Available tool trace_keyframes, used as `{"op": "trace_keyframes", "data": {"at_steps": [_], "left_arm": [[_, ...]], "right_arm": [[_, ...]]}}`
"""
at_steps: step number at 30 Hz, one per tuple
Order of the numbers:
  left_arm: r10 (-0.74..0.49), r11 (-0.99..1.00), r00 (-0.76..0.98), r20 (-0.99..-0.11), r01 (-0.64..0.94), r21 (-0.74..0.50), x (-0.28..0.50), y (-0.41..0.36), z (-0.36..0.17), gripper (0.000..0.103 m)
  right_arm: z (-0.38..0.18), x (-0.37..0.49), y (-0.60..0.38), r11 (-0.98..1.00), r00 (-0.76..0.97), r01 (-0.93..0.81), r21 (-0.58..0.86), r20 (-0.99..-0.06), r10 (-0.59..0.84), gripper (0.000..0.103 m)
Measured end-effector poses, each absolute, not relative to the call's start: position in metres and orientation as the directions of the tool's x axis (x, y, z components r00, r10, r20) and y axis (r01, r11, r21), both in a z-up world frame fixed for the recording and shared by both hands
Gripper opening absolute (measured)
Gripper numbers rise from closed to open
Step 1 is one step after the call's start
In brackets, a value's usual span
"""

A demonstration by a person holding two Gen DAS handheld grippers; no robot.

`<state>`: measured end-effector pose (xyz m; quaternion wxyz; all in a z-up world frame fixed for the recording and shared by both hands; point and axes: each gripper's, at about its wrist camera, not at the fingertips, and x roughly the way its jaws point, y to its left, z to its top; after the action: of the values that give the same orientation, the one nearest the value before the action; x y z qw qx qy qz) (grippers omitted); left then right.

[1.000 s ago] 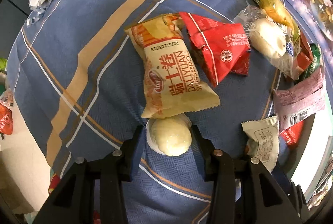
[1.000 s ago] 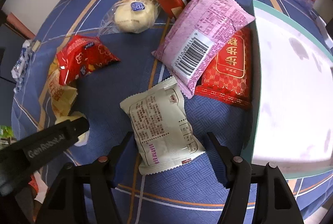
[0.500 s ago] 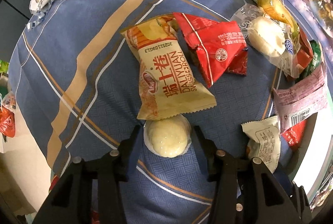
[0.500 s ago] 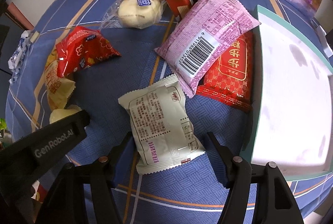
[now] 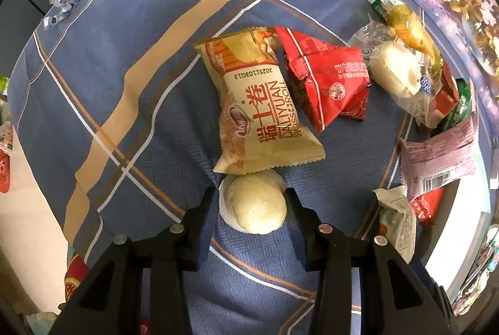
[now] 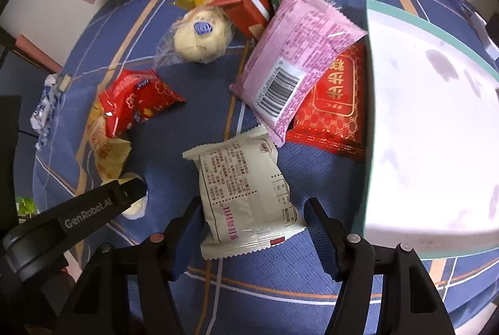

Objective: Organize snacks
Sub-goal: 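Grasp the round cream pastry with the left tool while the right tool grasps the beige pastry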

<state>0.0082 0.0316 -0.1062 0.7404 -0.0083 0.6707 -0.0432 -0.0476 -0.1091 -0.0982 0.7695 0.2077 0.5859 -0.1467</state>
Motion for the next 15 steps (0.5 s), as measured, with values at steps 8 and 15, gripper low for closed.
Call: {"op": "trace_keyframes", "data": {"at_steps": [8, 15], "left_arm": [[-0.094, 0.994, 0.064, -0.993, 0.052, -0.091, 0.007, 0.046, -0.106, 0.045], [-0.05, 0.995, 0.072, -0.996, 0.092, -0.043, 0.007, 0.048, -0.107, 0.047]], "right_arm": [[-0.095, -0.051, -0.114, 0.869, 0.253, 0.476, 0.135, -0.967, 0.012, 0.068], [-0.111, -0.045, -0.114, 0.876, 0.206, 0.47, 0.107, -0.979, 0.009, 0.068]]}}
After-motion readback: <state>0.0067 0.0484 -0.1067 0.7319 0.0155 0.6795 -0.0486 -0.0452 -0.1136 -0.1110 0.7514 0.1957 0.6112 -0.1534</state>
